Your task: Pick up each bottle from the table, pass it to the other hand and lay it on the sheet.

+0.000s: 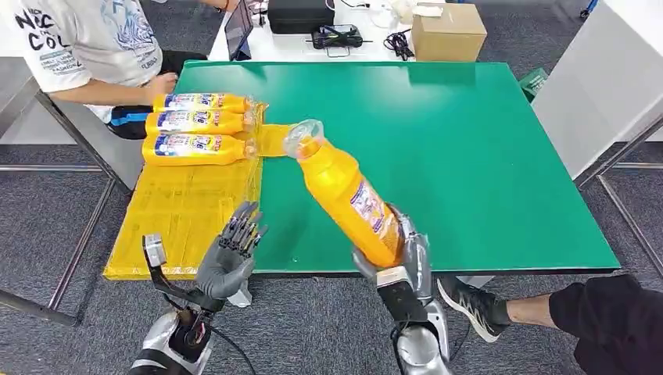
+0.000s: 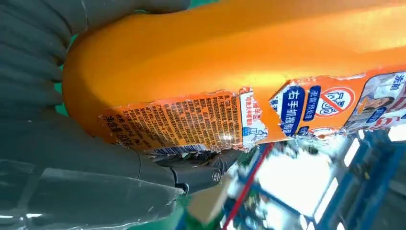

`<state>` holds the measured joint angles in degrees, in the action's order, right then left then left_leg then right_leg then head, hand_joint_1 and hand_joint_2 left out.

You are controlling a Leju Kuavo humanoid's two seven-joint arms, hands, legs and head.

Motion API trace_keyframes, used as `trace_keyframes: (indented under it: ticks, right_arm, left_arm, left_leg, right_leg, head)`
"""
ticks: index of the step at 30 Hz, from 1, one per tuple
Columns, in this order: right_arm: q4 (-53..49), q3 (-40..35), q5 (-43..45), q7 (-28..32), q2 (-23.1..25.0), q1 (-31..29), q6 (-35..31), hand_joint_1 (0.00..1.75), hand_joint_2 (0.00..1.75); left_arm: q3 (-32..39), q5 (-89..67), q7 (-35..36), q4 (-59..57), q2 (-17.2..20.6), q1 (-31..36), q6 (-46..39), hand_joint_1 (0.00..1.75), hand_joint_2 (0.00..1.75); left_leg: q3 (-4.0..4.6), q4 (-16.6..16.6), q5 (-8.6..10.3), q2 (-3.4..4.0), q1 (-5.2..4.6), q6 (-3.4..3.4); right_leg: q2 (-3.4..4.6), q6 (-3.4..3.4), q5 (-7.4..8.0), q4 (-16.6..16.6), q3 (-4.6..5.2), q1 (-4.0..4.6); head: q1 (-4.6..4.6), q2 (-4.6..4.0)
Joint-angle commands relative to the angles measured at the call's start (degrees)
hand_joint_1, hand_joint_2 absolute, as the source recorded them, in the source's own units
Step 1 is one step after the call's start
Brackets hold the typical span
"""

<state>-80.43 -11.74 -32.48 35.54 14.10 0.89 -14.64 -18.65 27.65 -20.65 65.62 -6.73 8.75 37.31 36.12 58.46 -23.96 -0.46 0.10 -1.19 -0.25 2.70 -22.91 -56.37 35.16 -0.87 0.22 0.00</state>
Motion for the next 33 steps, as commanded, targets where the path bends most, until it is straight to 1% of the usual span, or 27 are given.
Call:
trace_keyframes:
  ticks: [1, 2, 3, 4, 5, 6, 7, 8, 10, 11, 14, 16, 17, 18, 19, 20, 21, 22, 23, 26, 27, 29, 31, 32, 33]
  right_arm:
    - [21.8, -14.4, -4.3, -1.0, 1.3, -5.7, 3.1, 1.75, 1.75]
    - [23.3, -15.6, -4.6, -1.2, 1.5, -6.0, 3.0, 1.75, 1.75]
    - [24.1, -16.0, -4.6, -1.3, 1.7, -6.1, 3.0, 1.75, 1.75]
    - [25.1, -16.5, -4.5, -1.3, 1.9, -6.2, 3.2, 1.75, 1.75]
    - [26.2, -17.2, -4.3, -1.4, 1.9, -6.6, 3.4, 1.75, 1.75]
    - [26.8, -17.6, -3.8, -1.6, 1.8, -6.9, 3.8, 1.75, 1.75]
    - [27.2, -17.9, -3.7, -1.9, 1.7, -7.1, 3.9, 1.75, 1.75]
    - [27.2, -18.0, -3.4, -1.9, 1.7, -7.1, 4.2, 1.75, 1.75]
    - [27.4, -18.3, -3.4, -2.0, 1.6, -7.3, 4.8, 1.75, 1.75]
    - [27.4, -18.3, -3.4, -2.0, 1.6, -7.3, 4.8, 1.75, 1.75]
    - [27.5, -18.7, -3.5, -2.2, 1.5, -7.4, 5.3, 1.75, 1.75]
    - [27.9, -19.1, -3.7, -2.4, 1.6, -7.5, 5.7, 1.75, 1.75]
    - [28.3, -19.3, -3.8, -2.6, 1.7, -7.6, 5.8, 1.75, 1.75]
    - [28.7, -19.5, -3.9, -2.7, 1.8, -7.7, 5.8, 1.75, 1.75]
    - [29.4, -19.7, -4.1, -3.0, 1.9, -8.0, 5.7, 1.75, 1.75]
    - [29.6, -19.7, -4.2, -3.1, 1.9, -8.0, 5.7, 1.75, 1.75]
    - [29.6, -19.7, -4.2, -3.1, 1.9, -8.0, 5.7, 1.75, 1.75]
    - [29.6, -19.7, -4.2, -3.1, 1.9, -8.0, 5.7, 1.75, 1.75]
    - [29.6, -19.7, -4.2, -3.1, 1.9, -8.0, 5.7, 1.75, 1.75]
    - [29.6, -19.7, -4.2, -3.1, 1.9, -8.0, 5.7, 1.75, 1.75]
    - [29.6, -19.7, -4.2, -3.1, 1.9, -8.0, 5.7, 1.75, 1.75]
    - [29.5, -19.5, -4.0, -3.2, 1.9, -8.1, 5.7, 1.75, 1.75]
    - [29.0, -19.0, -3.8, -3.2, 1.8, -8.0, 5.4, 1.75, 1.75]
    - [28.4, -18.4, -3.5, -3.3, 1.7, -7.9, 5.4, 1.75, 1.75]
    - [28.0, -18.2, -3.4, -3.4, 1.7, -7.9, 5.5, 1.75, 1.75]
  left_arm:
    - [-3.9, 0.0, -0.7, -4.4, 2.8, 2.2, 0.6, 0.0, 1.75]
    - [-4.0, 0.0, -0.8, -4.4, 2.8, 2.3, 0.8, 0.0, 1.75]
    - [-4.0, 0.0, -0.8, -4.3, 2.8, 2.3, 0.7, 0.0, 1.75]
    - [-4.1, 0.0, -0.7, -4.1, 2.8, 2.2, 0.9, 0.0, 1.75]
    - [-4.2, 0.0, -0.5, -3.6, 2.9, 2.0, 1.0, 0.0, 1.75]
    - [-4.4, 0.5, -0.3, -3.1, 3.0, 1.6, 1.7, 0.0, 1.75]
    - [-4.5, 1.3, -0.1, -2.7, 3.0, 1.1, 2.2, 0.0, 1.75]
    - [-4.5, 1.6, 0.1, -2.4, 3.1, 1.0, 2.4, 0.0, 1.75]
    - [-4.8, 1.9, 0.3, -1.9, 3.2, 0.7, 2.7, 0.0, 1.75]
    - [-4.8, 1.9, 0.3, -1.9, 3.2, 0.7, 2.7, 0.0, 1.75]
    - [-5.0, 2.1, 0.6, -1.9, 3.3, 0.8, 2.7, 0.0, 1.75]
    - [-5.3, 2.1, 0.6, -1.8, 3.2, 0.8, 2.9, 0.0, 1.75]
    - [-5.4, 2.1, 0.5, -1.6, 3.3, 0.7, 2.9, 0.0, 1.75]
    - [-5.5, 2.0, 0.5, -1.5, 3.3, 0.6, 2.9, 0.0, 1.75]
    - [-5.5, 2.1, 0.4, -1.2, 3.3, 0.5, 2.8, 0.0, 1.75]
    - [-5.5, 2.0, 0.3, -1.1, 3.3, 0.4, 2.9, 0.0, 1.75]
    - [-5.5, 2.0, 0.3, -1.1, 3.3, 0.4, 2.9, 0.0, 1.75]
    - [-5.5, 2.0, 0.3, -1.1, 3.3, 0.4, 2.9, 0.0, 1.75]
    - [-5.5, 2.0, 0.3, -1.1, 3.3, 0.4, 2.9, 0.0, 1.75]
    - [-5.5, 2.0, 0.3, -1.1, 3.3, 0.4, 2.9, 0.0, 1.75]
    - [-5.5, 2.0, 0.3, -1.1, 3.3, 0.4, 2.9, 0.0, 1.75]
    - [-5.4, 2.2, 0.2, -0.7, 3.4, 0.2, 3.0, 0.0, 1.75]
    - [-5.3, 2.0, 0.3, -0.2, 3.5, -0.2, 2.7, 0.0, 1.75]
    - [-5.3, 1.9, 0.3, 0.3, 3.5, -0.5, 2.7, 0.0, 1.75]
    - [-5.5, 1.7, 0.3, 0.5, 3.6, -0.7, 2.9, 0.0, 1.75]
  left_leg:
    - [-0.47, -0.1, -0.15, 0.31, 0.09, 0.12]
    - [-0.32, -0.1, -0.09, 0.25, 0.08, 0.09]
    - [-0.53, -0.1, -0.16, 0.35, 0.1, 0.13]
    - [-0.35, -0.1, -0.09, 0.2, 0.07, 0.08]
    - [-0.53, -0.2, -0.14, 0.22, 0.12, 0.11]
    - [-0.4, -0.1, -0.11, 0.19, 0.15, 0.09]
    - [-0.31, -0.1, -0.08, 0.15, 0.11, 0.07]
    - [-0.43, -0.1, -0.13, 0.19, 0.12, 0.08]
    - [-0.25, -0.1, -0.08, 0.14, 0.09, 0.04]
    - [-0.42, -0.1, -0.14, 0.19, 0.13, 0.07]
    - [-0.22, 0.0, -0.07, 0.05, 0.09, 0.06]
    - [-0.52, -0.1, -0.2, 0.13, 0.12, 0.12]
    - [-0.23, -0.1, -0.07, 0.07, 0.07, 0.07]
    - [-0.37, -0.1, -0.13, 0.09, 0.1, 0.1]
    - [-0.28, -0.1, -0.08, 0.08, 0.07, 0.08]
    - [-0.21, -0.1, -0.06, 0.05, 0.07, 0.07]
    - [-0.59, -0.1, -0.22, 0.13, 0.12, 0.14]
    - [-0.27, -0.1, -0.09, 0.09, 0.07, 0.08]
    - [-0.46, -0.1, -0.17, 0.12, 0.11, 0.11]
    - [-0.18, 0.0, -0.06, 0.04, 0.1, 0.06]
    - [-0.33, 0.0, -0.12, 0.07, 0.12, 0.07]
    - [-0.16, 0.0, -0.05, 0.05, 0.08, 0.05]
    - [-0.47, 0.0, -0.19, 0.08, 0.11, 0.1]
    - [-0.2, 0.0, -0.07, 0.04, 0.09, 0.06]
    - [-0.34, 0.0, -0.13, 0.06, 0.11, 0.08]
  right_leg:
    - [0.29, -0.17, -0.05, 0.1, -0.37, 0.1]
    - [0.24, -0.12, 0.0, 0.1, -0.25, 0.09]
    - [0.32, -0.18, -0.05, 0.2, -0.41, 0.12]
    - [0.18, -0.12, -0.03, 0.1, -0.28, 0.09]
    - [0.19, -0.17, -0.08, 0.1, -0.45, 0.14]
    - [0.16, -0.13, -0.06, 0.1, -0.34, 0.16]
    - [0.13, -0.11, -0.05, 0.1, -0.25, 0.12]
    - [0.17, -0.13, -0.08, 0.1, -0.36, 0.13]
    - [0.12, -0.08, -0.05, 0.1, -0.2, 0.09]
    - [0.17, -0.12, -0.09, 0.1, -0.37, 0.13]
    - [0.04, -0.1, -0.06, 0.1, -0.2, 0.1]
    - [0.11, -0.19, -0.17, 0.1, -0.47, 0.13]
    - [0.06, -0.1, -0.06, 0.1, -0.19, 0.08]
    - [0.08, -0.15, -0.12, 0.1, -0.32, 0.11]
    - [0.07, -0.12, -0.08, 0.1, -0.23, 0.08]
    - [0.04, -0.1, -0.05, 0.1, -0.18, 0.08]
    - [0.11, -0.22, -0.19, 0.1, -0.54, 0.15]
    - [0.08, -0.12, -0.08, 0.1, -0.22, 0.09]
    - [0.1, -0.17, -0.15, 0.1, -0.4, 0.13]
    - [0.02, -0.09, -0.07, 0.0, -0.15, 0.11]
    - [0.05, -0.13, -0.11, 0.1, -0.3, 0.14]
    - [0.03, -0.08, -0.05, 0.0, -0.13, 0.09]
    - [0.06, -0.16, -0.18, 0.0, -0.43, 0.13]
    - [0.02, -0.09, -0.07, 0.0, -0.17, 0.1]
    - [0.04, -0.13, -0.13, 0.0, -0.31, 0.12]
  head:
    - [0.0, 0.0]
    - [-0.02, 0.0]
    - [0.0, 0.0]
    - [-0.02, 0.0]
    - [0.0, 0.0]
    - [-0.02, 0.0]
    - [-0.02, 0.0]
    - [-0.04, 0.0]
    - [0.0, 0.0]
    - [-0.02, 0.0]
    - [0.0, 0.0]
    - [0.0, 0.0]
    - [0.0, 0.0]
    - [0.0, 0.0]
    - [0.0, 0.0]
    - [0.02, 0.0]
    - [0.0, 0.0]
    - [0.0, 0.0]
    - [0.02, 0.0]
    - [0.0, 0.0]
    - [0.02, 0.0]
    - [0.02, 0.0]
    - [0.02, 0.0]
    - [0.02, 0.0]
    - [0.02, 0.0]
